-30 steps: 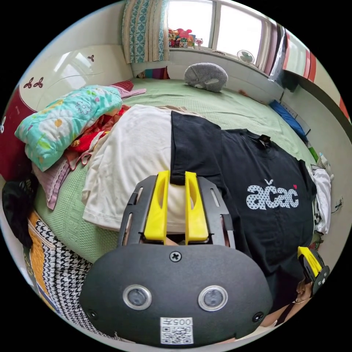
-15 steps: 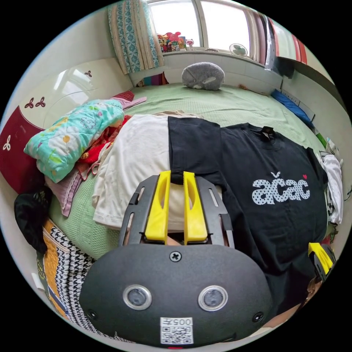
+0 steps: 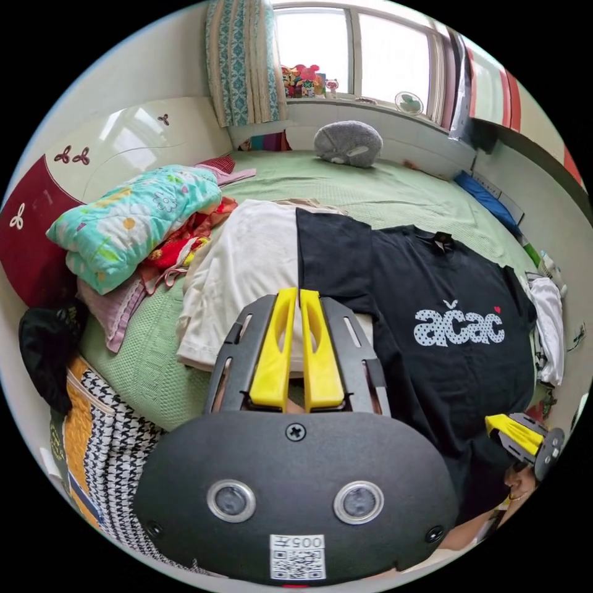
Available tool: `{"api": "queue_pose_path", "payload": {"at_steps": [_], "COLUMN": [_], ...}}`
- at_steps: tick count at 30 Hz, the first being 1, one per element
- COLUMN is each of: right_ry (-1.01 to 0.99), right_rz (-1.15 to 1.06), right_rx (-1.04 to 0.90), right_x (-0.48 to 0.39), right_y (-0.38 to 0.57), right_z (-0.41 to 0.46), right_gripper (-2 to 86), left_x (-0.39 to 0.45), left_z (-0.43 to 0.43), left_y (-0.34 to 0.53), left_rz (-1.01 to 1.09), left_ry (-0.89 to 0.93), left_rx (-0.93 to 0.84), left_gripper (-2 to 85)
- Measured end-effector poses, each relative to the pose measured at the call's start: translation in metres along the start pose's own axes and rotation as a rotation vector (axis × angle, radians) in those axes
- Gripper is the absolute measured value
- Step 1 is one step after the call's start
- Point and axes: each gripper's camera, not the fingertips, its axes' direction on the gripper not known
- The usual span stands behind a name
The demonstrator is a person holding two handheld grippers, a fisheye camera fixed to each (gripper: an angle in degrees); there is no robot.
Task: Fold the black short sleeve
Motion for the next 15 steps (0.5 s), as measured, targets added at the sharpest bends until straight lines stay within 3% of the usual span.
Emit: {"api": "queue_pose_path", "payload": {"at_steps": [2,7,10,15], "right_ry": [-0.110,-0.077,-0.174,-0.095], "right_rz": [-0.114,-0.298,-0.322,-0.308], "right_rx": [0.167,0.366,0.370,0.302], "right_x": [0.005,-0.005,-0.014,-0.033], "right_y": [-0.016,-0.089,-0.152,-0.257], "right_z": [-0.019,-0.039,-0.032,0.006], "right_gripper": [-1.1,-0.7,0.6,7.5], "left_x": [-0.004,-0.015,-0.022,-0.038], "left_z": [-0.001,0.004,0.013,0.025], "left_y": [0.003,0.001,0.001,0.002], "left_rz": [0.016,0.025,0.025,-0.046], "left_ry": [0.029,0.120,0.136,0.181], "left_rx": [0.018,-0.005,-0.021,-0.019], "left_gripper": [4.0,7.2,8.8,10.7]}}
